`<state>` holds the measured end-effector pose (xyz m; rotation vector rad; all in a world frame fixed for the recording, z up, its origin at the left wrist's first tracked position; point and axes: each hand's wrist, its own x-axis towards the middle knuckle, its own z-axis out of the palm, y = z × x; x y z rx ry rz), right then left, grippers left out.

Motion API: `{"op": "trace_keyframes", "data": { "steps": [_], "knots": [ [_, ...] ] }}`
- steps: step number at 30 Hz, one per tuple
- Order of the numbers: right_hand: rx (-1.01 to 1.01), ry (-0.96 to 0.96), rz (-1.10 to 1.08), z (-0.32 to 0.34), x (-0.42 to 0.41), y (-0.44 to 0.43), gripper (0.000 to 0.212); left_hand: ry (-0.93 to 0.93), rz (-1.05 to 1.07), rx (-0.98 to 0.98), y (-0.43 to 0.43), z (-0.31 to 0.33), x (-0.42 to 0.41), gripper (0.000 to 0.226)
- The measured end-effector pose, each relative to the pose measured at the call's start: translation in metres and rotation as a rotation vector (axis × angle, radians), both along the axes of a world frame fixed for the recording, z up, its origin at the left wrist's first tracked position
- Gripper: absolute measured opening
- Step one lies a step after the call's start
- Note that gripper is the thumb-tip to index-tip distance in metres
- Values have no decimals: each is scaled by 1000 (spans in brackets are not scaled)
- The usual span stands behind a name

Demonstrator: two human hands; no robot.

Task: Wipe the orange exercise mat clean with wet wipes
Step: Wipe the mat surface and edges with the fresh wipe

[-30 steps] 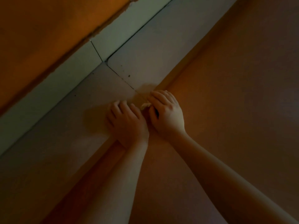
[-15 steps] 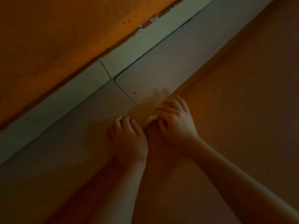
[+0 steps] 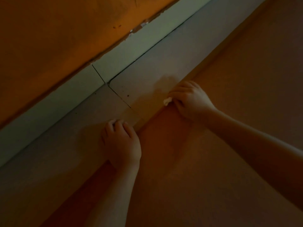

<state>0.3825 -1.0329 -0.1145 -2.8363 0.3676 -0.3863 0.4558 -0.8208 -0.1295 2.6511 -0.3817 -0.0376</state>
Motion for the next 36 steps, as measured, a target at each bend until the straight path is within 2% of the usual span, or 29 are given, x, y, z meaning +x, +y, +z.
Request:
{"op": "trace_keyframes", "data": {
  "steps": [3, 5, 7, 12, 15, 18, 21, 27, 32, 36],
  "knots": [
    [33, -20, -143, 1, -8, -33, 36, 9, 3, -4, -1, 0, 0, 63],
    [105, -100, -298, -8, -12, -32, 31, 7, -2, -1, 0, 0, 0, 61],
    [116, -147, -352, -15, -12, -24, 28, 16, -8, 13, -1, 0, 0, 57],
    [145, -163, -323, -16, -14, -28, 26, -6, -90, 69, -6, 10, -6, 45],
    [141, -154, -331, -18, -14, -25, 28, 45, -73, 6, -45, 20, -4, 31],
    [161, -154, -331, -17, -13, -26, 30, 98, -95, -87, -112, 24, -10, 33],
    [159, -172, -343, -19, -14, -29, 26, 66, -29, -13, -144, 9, -21, 32],
    [164, -168, -340, -20, -13, -28, 27, -4, -30, 15, -142, 0, -22, 40],
    [34, -15, -105, -13, -11, -71, 39, -27, -52, 34, -141, 2, -22, 50],
    [57, 92, -267, -1, -11, -146, 43, -20, -45, 33, -144, 4, -23, 49]
  ]
}}
